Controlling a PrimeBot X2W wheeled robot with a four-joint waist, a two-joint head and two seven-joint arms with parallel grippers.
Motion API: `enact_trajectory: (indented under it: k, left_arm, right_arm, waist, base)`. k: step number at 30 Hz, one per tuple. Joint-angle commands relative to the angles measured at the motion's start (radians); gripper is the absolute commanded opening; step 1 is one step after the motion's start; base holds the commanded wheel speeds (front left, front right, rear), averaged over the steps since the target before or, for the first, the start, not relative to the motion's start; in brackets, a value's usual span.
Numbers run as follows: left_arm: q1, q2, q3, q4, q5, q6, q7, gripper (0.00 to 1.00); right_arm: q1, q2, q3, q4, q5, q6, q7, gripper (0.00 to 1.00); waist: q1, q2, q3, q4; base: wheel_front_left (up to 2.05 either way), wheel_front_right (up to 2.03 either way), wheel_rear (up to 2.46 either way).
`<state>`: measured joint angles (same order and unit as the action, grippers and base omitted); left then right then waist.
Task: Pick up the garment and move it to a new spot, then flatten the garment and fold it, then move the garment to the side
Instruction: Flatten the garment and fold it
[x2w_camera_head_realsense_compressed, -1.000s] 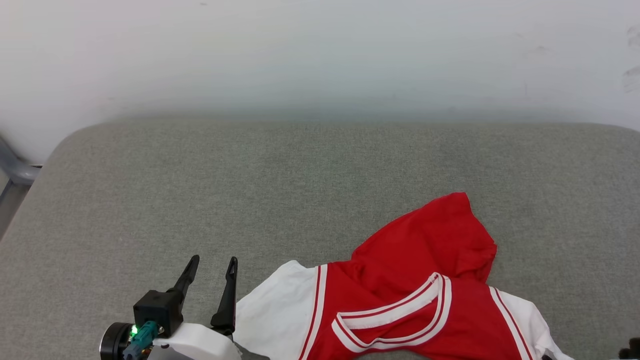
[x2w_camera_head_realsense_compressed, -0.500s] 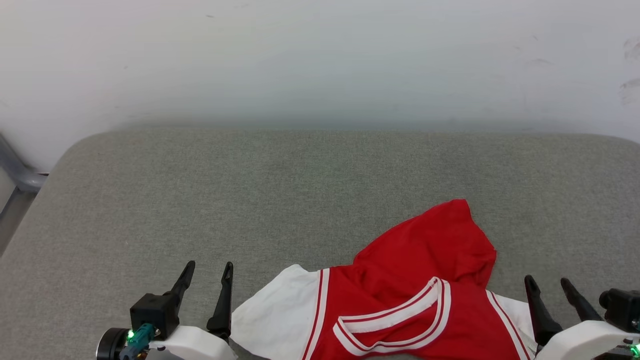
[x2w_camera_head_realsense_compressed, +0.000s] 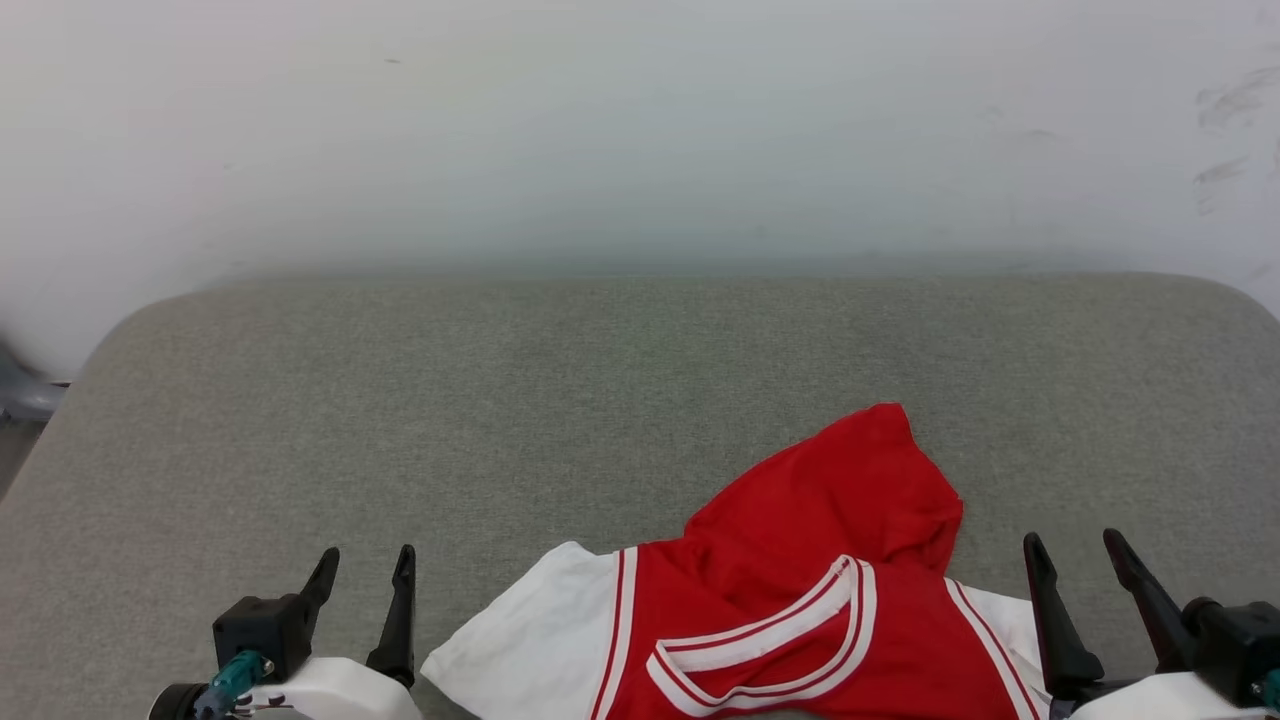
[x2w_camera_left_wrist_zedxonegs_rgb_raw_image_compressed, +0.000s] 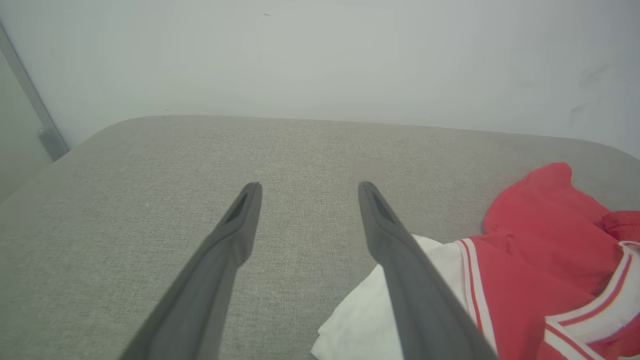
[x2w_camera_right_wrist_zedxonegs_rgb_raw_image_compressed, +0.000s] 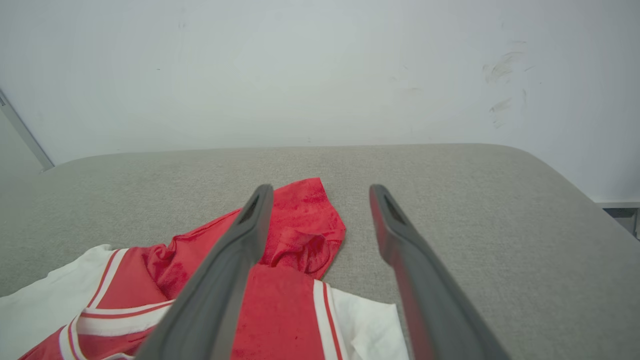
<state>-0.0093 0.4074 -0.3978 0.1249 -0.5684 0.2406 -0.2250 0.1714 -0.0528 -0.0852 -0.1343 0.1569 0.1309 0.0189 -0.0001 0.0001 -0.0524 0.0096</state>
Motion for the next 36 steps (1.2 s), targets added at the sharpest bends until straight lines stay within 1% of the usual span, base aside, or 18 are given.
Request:
enact_trajectory:
  k: [1, 3, 5, 9, 13, 16, 20, 24, 25, 26, 27, 30, 36]
  left_arm:
    - [0.006, 0.009, 0.004, 0.004, -0.011, -0.008, 0.012, 1.00]
    - [-0.005, 0.026, -0.004, 0.018, -0.034, -0.031, 0.071, 1.00]
    - [-0.021, 0.048, -0.015, 0.029, -0.067, -0.060, 0.154, 1.00]
    - [-0.044, 0.097, -0.046, 0.062, -0.129, -0.116, 0.349, 1.00]
    - [-0.071, 0.127, -0.092, 0.102, -0.171, -0.162, 0.516, 1.00]
    - [-0.098, 0.134, -0.135, 0.132, -0.184, -0.198, 0.619, 1.00]
    - [-0.148, 0.139, -0.183, 0.175, -0.166, -0.230, 0.702, 1.00]
    - [-0.185, 0.121, -0.236, 0.226, -0.151, -0.268, 0.761, 1.00]
    - [-0.191, 0.113, -0.250, 0.240, -0.148, -0.276, 0.775, 0.93]
    - [-0.194, 0.105, -0.261, 0.250, -0.145, -0.281, 0.786, 0.56]
    - [-0.198, 0.097, -0.269, 0.256, -0.143, -0.284, 0.788, 0.00]
    - [-0.204, 0.083, -0.279, 0.266, -0.137, -0.283, 0.782, 0.00]
    - [-0.209, 0.085, -0.234, 0.239, -0.138, -0.243, 0.702, 0.00]
  right_arm:
    - [0.015, 0.003, 0.005, -0.010, 0.001, 0.000, -0.002, 1.00]
    - [0.026, 0.003, 0.011, -0.019, 0.013, 0.000, 0.003, 1.00]
    - [0.029, 0.003, 0.018, -0.025, 0.020, 0.000, 0.006, 1.00]
    - [0.023, 0.003, 0.025, -0.026, 0.027, 0.000, 0.015, 1.00]
    - [0.012, 0.003, 0.032, -0.022, 0.041, 0.000, 0.020, 1.00]
    - [0.007, 0.003, 0.035, -0.015, 0.054, 0.000, 0.021, 1.00]
    - [-0.009, 0.003, 0.041, -0.015, 0.059, 0.000, 0.017, 1.00]
    - [-0.023, 0.003, 0.043, -0.008, 0.069, 0.000, 0.013, 1.00]
    - [-0.026, 0.003, 0.043, -0.006, 0.073, 0.000, 0.010, 1.00]
    - [-0.028, 0.003, 0.042, -0.003, 0.075, 0.000, 0.010, 1.00]
    - [-0.028, 0.003, 0.041, 0.000, 0.076, 0.000, 0.010, 1.00]
    - [-0.028, 0.003, 0.034, 0.009, 0.080, 0.000, 0.015, 1.00]
    - [-0.018, 0.003, -0.021, 0.046, 0.103, 0.000, 0.052, 1.00]
  waist:
    - [0.0001, -0.0001, 0.000, -0.012]
    - [0.0001, -0.0001, 0.003, -0.025]
    - [0.0001, -0.0001, 0.007, -0.037]
    - [0.0001, -0.0001, 0.019, -0.059]
    - [0.0001, -0.0001, 0.037, -0.076]
    - [0.0001, -0.0001, 0.053, -0.082]
    - [0.0001, -0.0001, 0.091, -0.087]
    - [0.0001, -0.0001, 0.121, -0.091]
    - [0.0001, -0.0001, 0.127, -0.091]
    - [0.0001, -0.0001, 0.130, -0.092]
    - [0.0001, -0.0001, 0.133, -0.092]
    - [0.0001, -0.0001, 0.134, -0.092]
    - [0.0001, -0.0001, 0.124, -0.074]
  base:
    - [0.00, 0.00, 0.00]
    - [0.00, 0.00, 0.00]
    - [0.00, 0.00, 0.00]
    - [0.00, 0.00, 0.00]
    - [0.00, 0.00, 0.00]
    - [0.00, 0.00, 0.00]
    - [0.00, 0.00, 0.00]
    - [0.00, 0.00, 0.00]
    - [0.00, 0.00, 0.00]
    - [0.00, 0.00, 0.00]
    - [0.00, 0.00, 0.00]
    - [0.00, 0.00, 0.00]
    - [0.00, 0.00, 0.00]
